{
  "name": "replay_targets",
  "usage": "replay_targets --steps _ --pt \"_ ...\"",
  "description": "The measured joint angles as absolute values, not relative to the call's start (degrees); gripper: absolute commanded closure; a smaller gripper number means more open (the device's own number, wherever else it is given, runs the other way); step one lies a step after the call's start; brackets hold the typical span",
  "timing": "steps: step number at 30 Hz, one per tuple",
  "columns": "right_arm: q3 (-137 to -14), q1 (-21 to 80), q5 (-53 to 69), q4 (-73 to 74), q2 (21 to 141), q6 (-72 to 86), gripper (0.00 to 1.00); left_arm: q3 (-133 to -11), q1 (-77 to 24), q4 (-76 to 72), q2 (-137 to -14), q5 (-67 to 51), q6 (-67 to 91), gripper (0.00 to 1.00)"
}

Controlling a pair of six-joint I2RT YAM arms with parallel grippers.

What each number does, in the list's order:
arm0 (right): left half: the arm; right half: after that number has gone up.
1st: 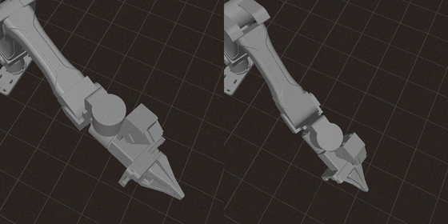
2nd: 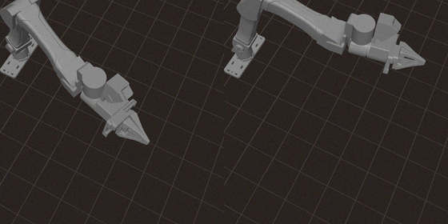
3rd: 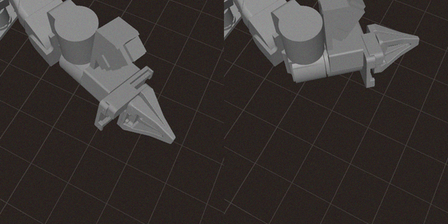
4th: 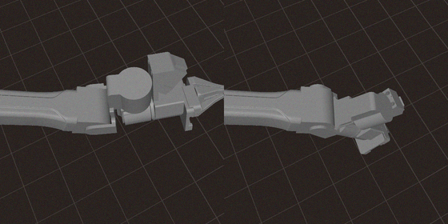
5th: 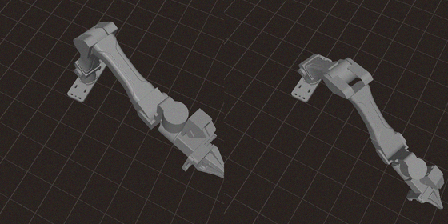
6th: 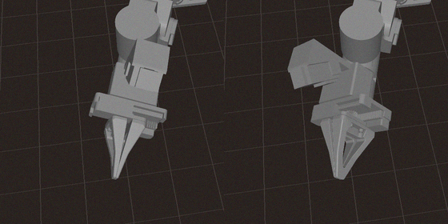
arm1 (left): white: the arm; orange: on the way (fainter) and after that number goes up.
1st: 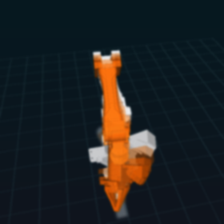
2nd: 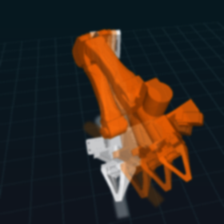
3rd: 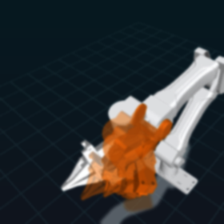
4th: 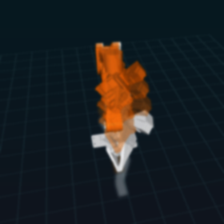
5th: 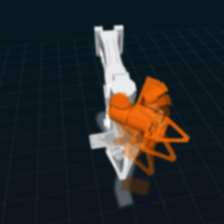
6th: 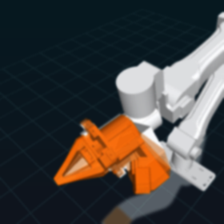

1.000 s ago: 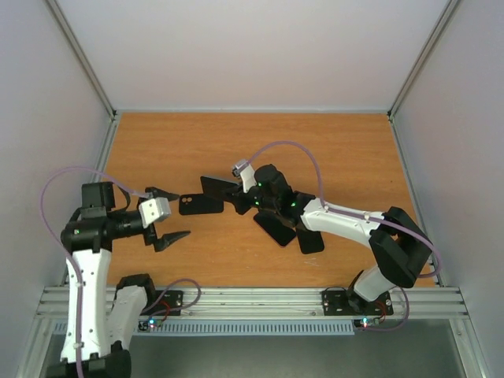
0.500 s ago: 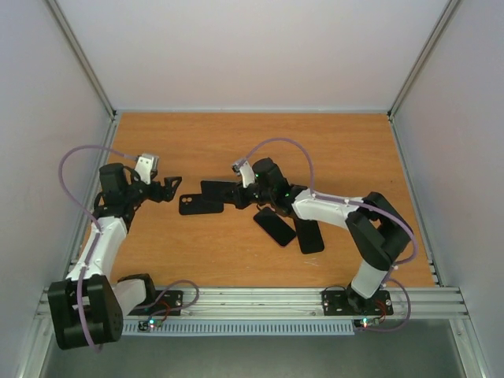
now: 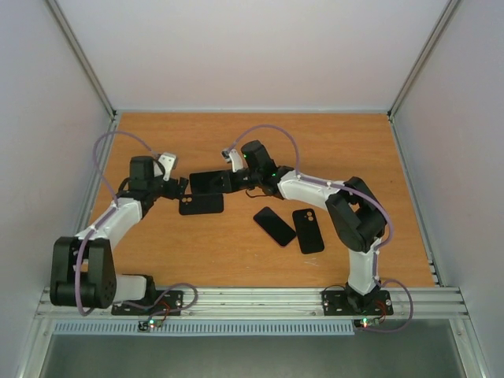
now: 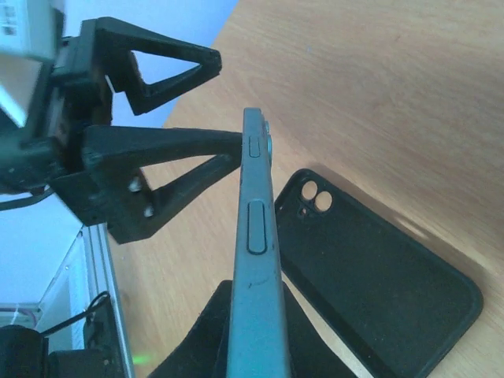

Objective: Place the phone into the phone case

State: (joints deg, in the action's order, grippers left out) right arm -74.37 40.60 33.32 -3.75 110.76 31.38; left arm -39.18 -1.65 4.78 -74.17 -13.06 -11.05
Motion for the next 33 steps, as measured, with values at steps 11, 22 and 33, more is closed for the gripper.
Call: replay_targets --steps 11,22,33 --pt "-74.5 40.6 35.3 -2.1 114.5 34.4 0.99 -42.0 -1.8 10.5 -79.6 -11.6 -11.7 0.07" --pt "-74.5 40.6 34.1 -0.8 118.2 35.4 0.99 -42.3 -2.0 9.7 -82.0 -16.8 -6.1 0.11" --pt "-74.5 40.5 33.9 -0.9 118.2 35.4 0.99 -45.9 -2.0 16.1 -91.0 -20.9 -5.9 0.10"
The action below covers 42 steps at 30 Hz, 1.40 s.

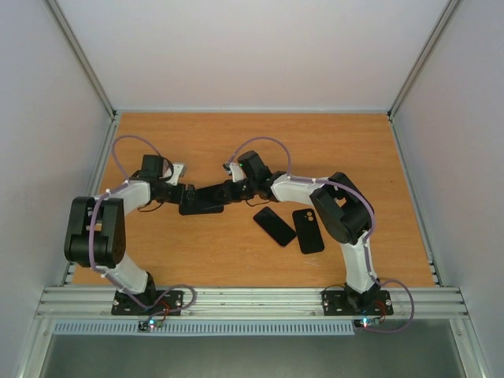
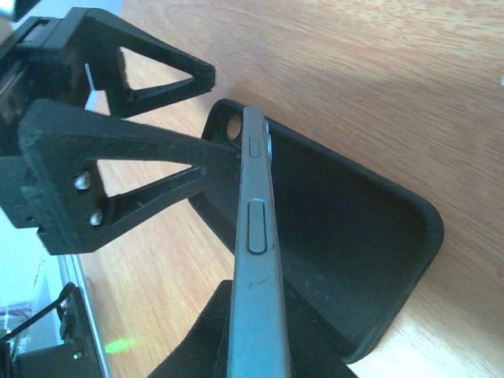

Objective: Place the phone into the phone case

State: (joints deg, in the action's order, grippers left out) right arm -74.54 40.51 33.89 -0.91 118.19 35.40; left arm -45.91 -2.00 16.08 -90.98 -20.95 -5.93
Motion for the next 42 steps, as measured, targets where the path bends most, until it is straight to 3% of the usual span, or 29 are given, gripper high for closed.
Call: replay_targets --steps 21,33,42 --pt "-64.1 37.6 35.2 -10.8 114.2 38.8 0.99 -51.8 -3.7 18.7 -97.9 -26.0 -6.0 0.07" --pt "-61.4 36.7 35.2 -12.9 112.6 39.0 0.99 -46.7 1.3 18.8 -88.2 -22.2 -7.2 0.06" --pt "-59.6 35.7 35.4 -14.4 112.2 39.1 0.99 -49.1 0.8 21.1 -95.0 -24.6 -10.1 0.09"
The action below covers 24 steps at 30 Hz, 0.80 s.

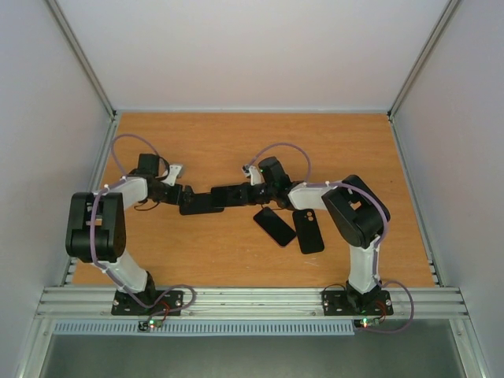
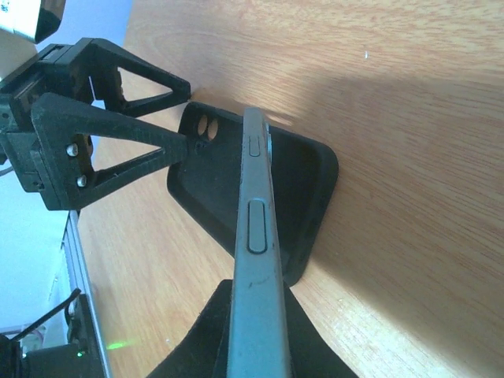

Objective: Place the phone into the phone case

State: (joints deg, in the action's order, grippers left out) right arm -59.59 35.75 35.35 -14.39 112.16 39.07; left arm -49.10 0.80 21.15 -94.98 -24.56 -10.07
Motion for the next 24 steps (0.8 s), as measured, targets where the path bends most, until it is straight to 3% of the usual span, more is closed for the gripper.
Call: replay_targets --steps 3,6,9,24 --pt "-59.2 35.4 35.3 -14.4 111.7 39.1 0.99 -49.8 0.5 21.3 -95.7 -25.0 -11.0 0.10" --pt "-59.1 35.2 35.3 -14.6 111.4 39.1 0.99 -50.2 0.2 21.8 -95.9 -25.0 -11.5 0.22" --pt "-59.0 35.1 35.3 -14.6 111.2 39.1 0.99 -50.6 -1.4 23.2 -96.2 -25.0 -12.4 0.26" --pt "-56.1 34.6 34.7 -15.3 107.6 39.2 0.99 -51.0 -3.3 27.9 -96.0 -27.4 -14.6 0.30"
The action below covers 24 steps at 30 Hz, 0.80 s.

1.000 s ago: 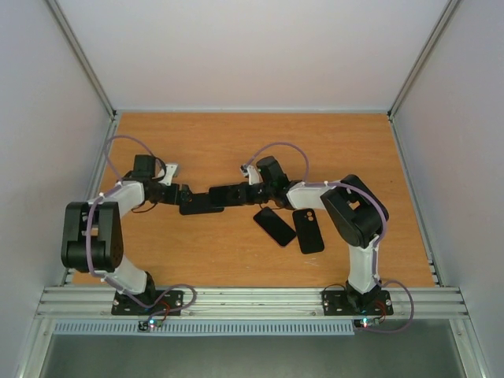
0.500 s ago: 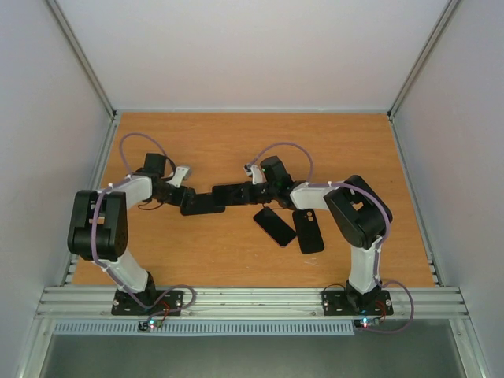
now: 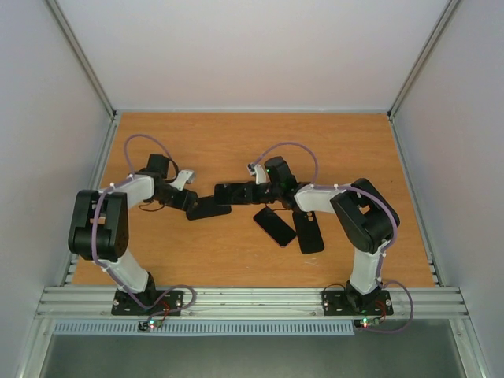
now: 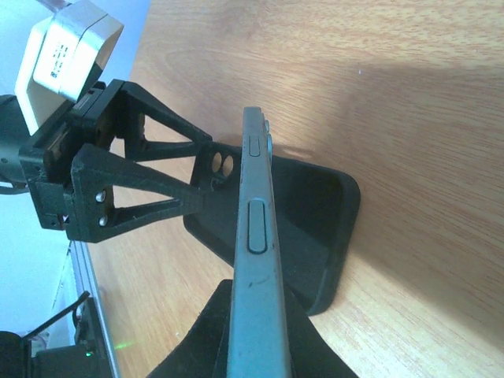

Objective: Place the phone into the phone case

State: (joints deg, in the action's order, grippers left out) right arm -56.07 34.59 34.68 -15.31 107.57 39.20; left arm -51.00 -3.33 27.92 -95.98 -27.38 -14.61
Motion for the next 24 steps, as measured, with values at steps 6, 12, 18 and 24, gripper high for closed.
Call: replay_targets --steps 6,12,18,24 --pt "-55.0 34.6 34.7 -16.0 107.6 40.2 0.99 -54.8 -5.6 30.7 -98.8 -28.3 -14.3 0.29" --pt "-53.9 34.6 34.6 -16.4 107.6 40.4 0.99 -59.5 -7.2 30.7 -102.9 -29.1 -13.4 0.29" --pt "-52.9 34.6 34.1 -16.8 106.8 40.4 0.99 -60.3 -7.1 29.7 -103.2 -27.2 -12.2 0.28" --pt "-52.1 34.6 33.6 -16.9 105.4 40.3 0.99 -52.5 -4.9 29.8 -92.8 -24.4 -12.5 0.26"
